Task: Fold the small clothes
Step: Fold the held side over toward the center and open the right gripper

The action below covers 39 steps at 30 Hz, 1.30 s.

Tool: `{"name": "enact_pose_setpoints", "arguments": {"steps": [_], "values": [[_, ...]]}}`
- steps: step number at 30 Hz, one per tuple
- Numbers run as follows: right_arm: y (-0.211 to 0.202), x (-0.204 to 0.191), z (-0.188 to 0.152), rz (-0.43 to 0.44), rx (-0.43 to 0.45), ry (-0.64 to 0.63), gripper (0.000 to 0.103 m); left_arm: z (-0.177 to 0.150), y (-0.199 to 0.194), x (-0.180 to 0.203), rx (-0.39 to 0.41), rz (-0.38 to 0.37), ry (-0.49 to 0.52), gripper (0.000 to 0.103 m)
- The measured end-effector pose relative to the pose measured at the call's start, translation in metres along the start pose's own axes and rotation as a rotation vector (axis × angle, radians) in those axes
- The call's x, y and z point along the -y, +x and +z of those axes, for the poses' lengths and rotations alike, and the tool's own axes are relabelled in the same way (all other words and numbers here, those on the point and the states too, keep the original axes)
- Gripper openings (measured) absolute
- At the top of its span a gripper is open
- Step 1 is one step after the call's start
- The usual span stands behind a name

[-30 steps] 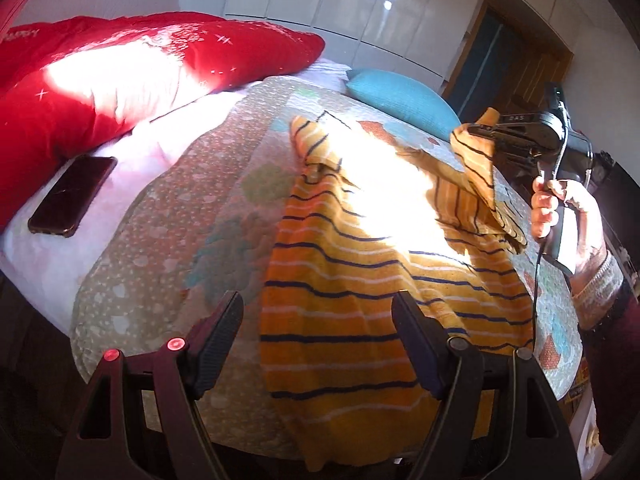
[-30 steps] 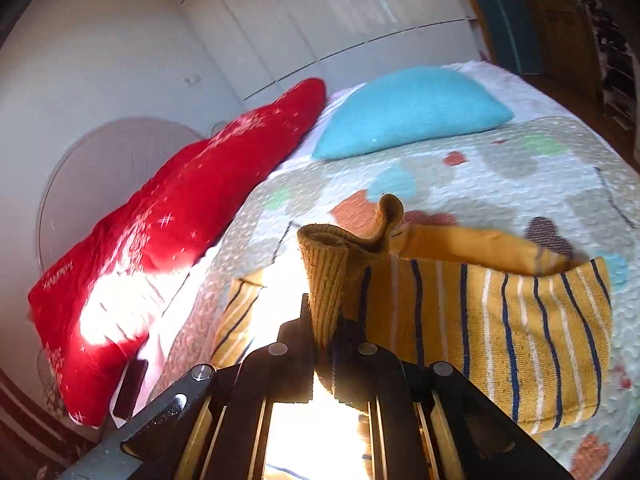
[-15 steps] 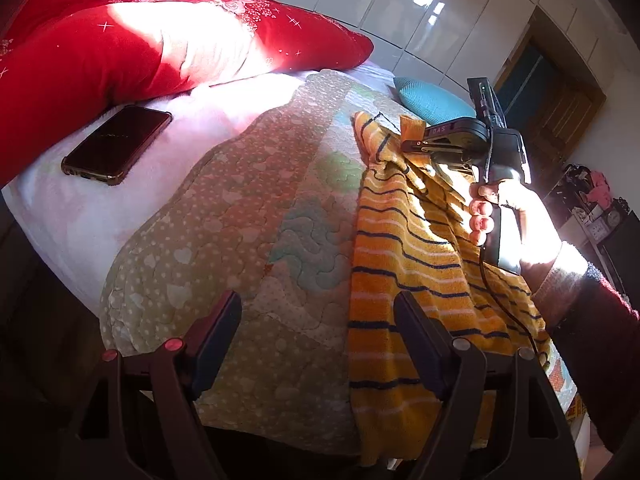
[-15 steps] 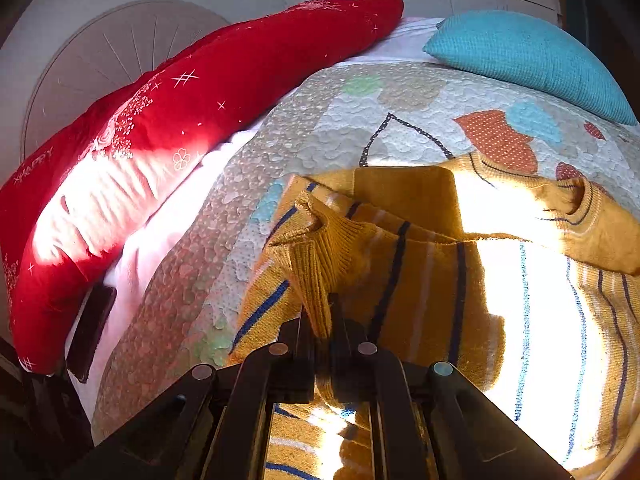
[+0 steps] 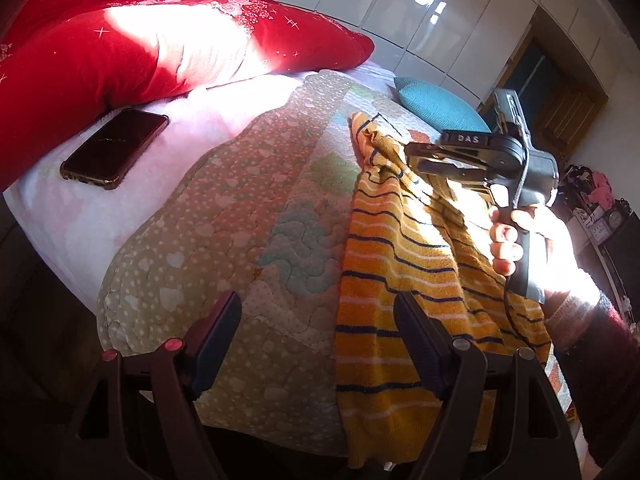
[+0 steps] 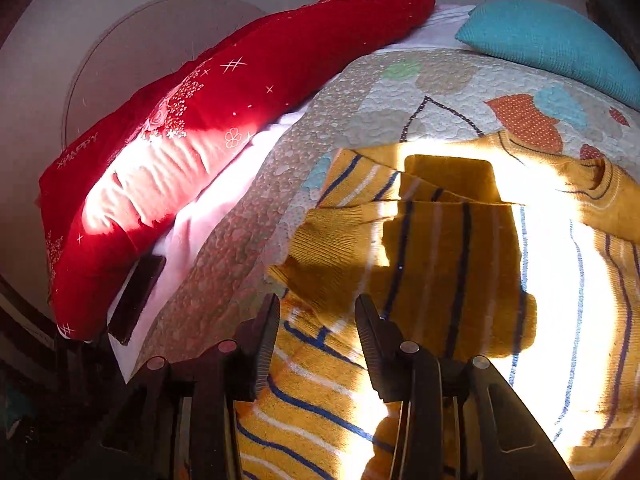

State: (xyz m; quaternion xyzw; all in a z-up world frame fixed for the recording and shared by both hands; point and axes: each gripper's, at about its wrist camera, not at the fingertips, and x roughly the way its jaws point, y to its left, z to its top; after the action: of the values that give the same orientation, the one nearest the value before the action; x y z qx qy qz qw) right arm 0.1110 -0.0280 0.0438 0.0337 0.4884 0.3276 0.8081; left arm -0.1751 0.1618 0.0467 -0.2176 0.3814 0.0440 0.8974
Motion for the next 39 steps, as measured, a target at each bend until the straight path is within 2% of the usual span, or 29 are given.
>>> {"name": "enact_pose_setpoints", "arguments": {"steps": [3, 6, 10, 11, 13, 15, 18, 21, 25, 28, 29, 30, 32, 34, 39], "values": [[-0.034, 0.051, -0.011, -0.091, 0.045, 0.091, 0.045, 0.001, 0.000, 0.007, 0.003, -0.005, 0.015, 0.077], [-0.078, 0.129, -0.027, -0.186, 0.097, 0.292, 0.048, 0.001, 0.001, 0.014, 0.000, -0.009, 0.030, 0.077], [-0.148, 0.229, -0.070, -0.181, 0.209, 0.598, 0.047, 0.002, 0.005, 0.021, -0.012, -0.015, 0.036, 0.077], [-0.166, 0.245, -0.081, -0.195, 0.240, 0.646, 0.050, 0.002, 0.007, 0.022, -0.015, -0.015, 0.037, 0.077], [-0.202, 0.271, -0.096, -0.277, 0.270, 0.709, 0.056, 0.004, 0.009, 0.024, -0.019, -0.007, 0.045, 0.077], [-0.233, 0.282, -0.114, -0.252, 0.307, 0.733, 0.056, 0.005, 0.014, 0.025, -0.027, 0.009, 0.062, 0.078], [-0.266, 0.273, -0.143, -0.175, 0.332, 0.716, 0.057, 0.009, 0.025, 0.023, -0.056, 0.004, 0.066, 0.077], [-0.274, 0.250, -0.176, -0.062, 0.291, 0.675, 0.057, 0.016, 0.038, 0.018, -0.095, -0.039, 0.050, 0.077], [-0.248, 0.209, -0.217, 0.040, 0.186, 0.603, 0.057, 0.024, 0.057, 0.020, -0.133, -0.124, 0.064, 0.077], [-0.223, 0.184, -0.234, 0.039, 0.123, 0.539, 0.057, 0.023, 0.076, 0.023, -0.190, -0.149, 0.035, 0.077], [-0.215, 0.177, -0.237, 0.061, 0.117, 0.531, 0.058, 0.022, 0.076, 0.026, -0.183, -0.148, 0.039, 0.076], [-0.207, 0.171, -0.240, 0.090, 0.115, 0.533, 0.058, 0.019, 0.074, 0.030, -0.180, -0.158, 0.048, 0.064], [-0.196, 0.158, -0.243, 0.136, 0.115, 0.522, 0.059, 0.011, 0.072, 0.037, -0.211, -0.221, 0.047, 0.050], [-0.186, 0.145, -0.249, 0.177, 0.109, 0.501, 0.059, -0.003, 0.069, 0.043, -0.218, -0.248, 0.041, 0.049], [-0.178, 0.128, -0.272, 0.268, 0.106, 0.502, 0.059, -0.035, 0.053, 0.049, -0.205, -0.256, 0.072, 0.050]]}}
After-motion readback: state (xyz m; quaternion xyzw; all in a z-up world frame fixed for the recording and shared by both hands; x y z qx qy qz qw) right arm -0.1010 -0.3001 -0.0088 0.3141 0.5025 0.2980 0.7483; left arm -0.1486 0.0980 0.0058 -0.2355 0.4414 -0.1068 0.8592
